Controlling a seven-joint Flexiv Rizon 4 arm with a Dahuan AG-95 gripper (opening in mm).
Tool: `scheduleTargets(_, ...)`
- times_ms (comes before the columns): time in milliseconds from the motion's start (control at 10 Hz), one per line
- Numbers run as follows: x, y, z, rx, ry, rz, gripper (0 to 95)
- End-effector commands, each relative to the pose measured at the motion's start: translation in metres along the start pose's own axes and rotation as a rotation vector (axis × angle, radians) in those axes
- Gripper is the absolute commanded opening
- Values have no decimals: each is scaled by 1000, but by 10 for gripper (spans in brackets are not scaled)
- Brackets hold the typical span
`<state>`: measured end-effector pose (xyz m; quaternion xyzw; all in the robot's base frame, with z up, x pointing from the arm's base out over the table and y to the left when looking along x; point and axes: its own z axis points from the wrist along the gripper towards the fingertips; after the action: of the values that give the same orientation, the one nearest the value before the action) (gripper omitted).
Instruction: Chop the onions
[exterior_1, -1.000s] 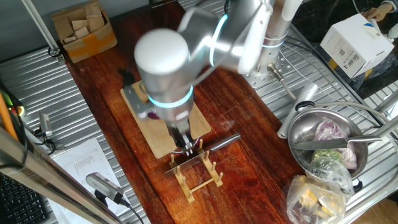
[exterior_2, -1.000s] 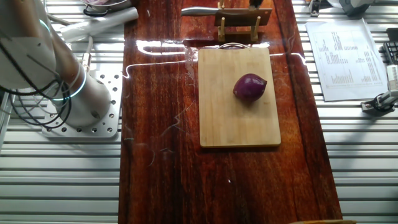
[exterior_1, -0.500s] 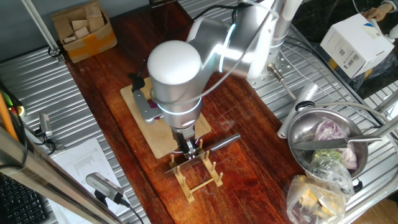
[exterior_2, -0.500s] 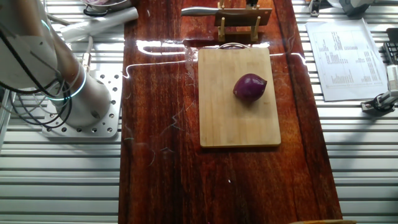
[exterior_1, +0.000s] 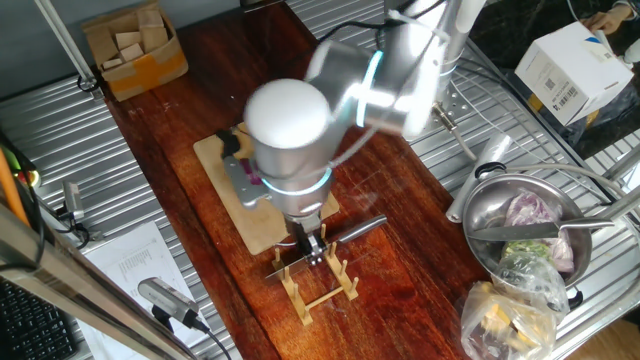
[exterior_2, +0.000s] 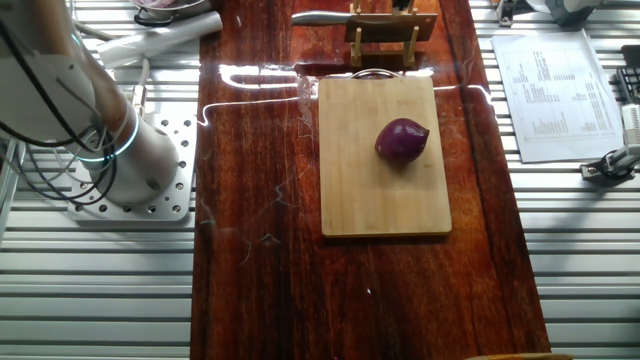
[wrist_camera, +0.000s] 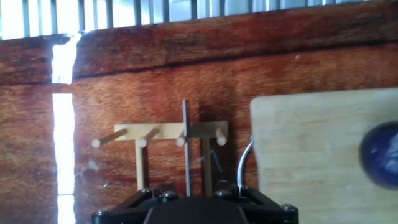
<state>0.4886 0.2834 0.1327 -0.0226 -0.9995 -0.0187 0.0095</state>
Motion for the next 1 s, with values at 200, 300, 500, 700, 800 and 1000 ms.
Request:
scheduleTargets(200, -1, 0, 0, 1, -10, -10, 380)
scheduleTargets(300, -1, 0, 0, 0, -11, -20, 380)
scheduleTargets(500, -4, 0, 10, 0, -19, -24, 380)
scheduleTargets(700, -5, 1, 19, 6, -19, -26, 380)
scheduleTargets(800, -4, 2, 21, 7, -19, -28, 380)
scheduleTargets(1000, 0, 1, 25, 13, -20, -32, 380)
